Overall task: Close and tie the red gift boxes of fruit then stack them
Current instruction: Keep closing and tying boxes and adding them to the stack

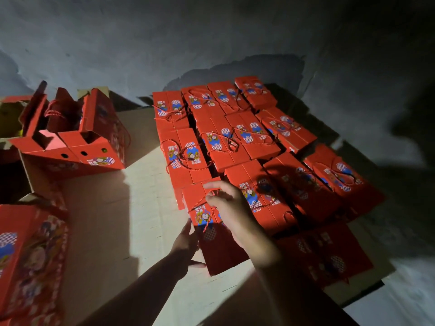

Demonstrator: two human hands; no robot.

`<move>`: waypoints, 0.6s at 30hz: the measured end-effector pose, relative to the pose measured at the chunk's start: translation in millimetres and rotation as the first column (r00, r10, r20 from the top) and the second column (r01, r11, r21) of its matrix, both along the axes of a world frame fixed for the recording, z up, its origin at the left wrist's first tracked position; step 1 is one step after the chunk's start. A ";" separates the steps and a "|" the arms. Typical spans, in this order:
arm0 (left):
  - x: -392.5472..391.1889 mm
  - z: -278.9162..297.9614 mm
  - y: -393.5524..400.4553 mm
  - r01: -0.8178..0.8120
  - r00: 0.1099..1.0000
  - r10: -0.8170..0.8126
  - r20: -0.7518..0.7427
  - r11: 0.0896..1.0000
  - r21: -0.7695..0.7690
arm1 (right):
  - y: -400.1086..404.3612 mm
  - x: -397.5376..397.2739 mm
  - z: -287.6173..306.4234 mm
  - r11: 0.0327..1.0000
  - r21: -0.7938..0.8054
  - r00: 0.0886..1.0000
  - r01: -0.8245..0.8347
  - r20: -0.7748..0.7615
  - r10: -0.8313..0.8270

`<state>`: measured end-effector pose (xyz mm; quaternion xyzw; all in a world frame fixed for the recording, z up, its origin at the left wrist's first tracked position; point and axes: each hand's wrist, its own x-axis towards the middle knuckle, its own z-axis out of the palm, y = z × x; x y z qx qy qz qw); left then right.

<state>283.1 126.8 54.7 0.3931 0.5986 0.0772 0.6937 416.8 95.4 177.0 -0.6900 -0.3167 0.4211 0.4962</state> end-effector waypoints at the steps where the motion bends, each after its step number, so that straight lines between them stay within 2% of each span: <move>1: 2.0 -0.4 1.8 -0.001 1.000 0.001 -0.010 1.000 0.002 | 1.9 2.9 -1.1 1.000 -0.001 1.000 -0.001 -0.004 0.001; 5: 8.6 -1.6 2.7 0.002 1.000 -0.001 -0.028 0.999 0.042 | 8.7 14.6 -6.6 1.000 0.006 1.000 -0.001 -0.015 0.001; 11: 7.7 3.7 1.0 -0.004 1.000 0.006 -0.017 0.994 0.106 | 17.5 25.8 -28.3 0.999 -0.036 0.998 0.011 0.066 -0.008; 18: -24.1 2.5 -6.1 0.056 0.998 -0.060 0.003 0.943 0.329 | 16.4 27.6 -57.4 0.987 -0.132 0.987 0.091 0.144 -0.072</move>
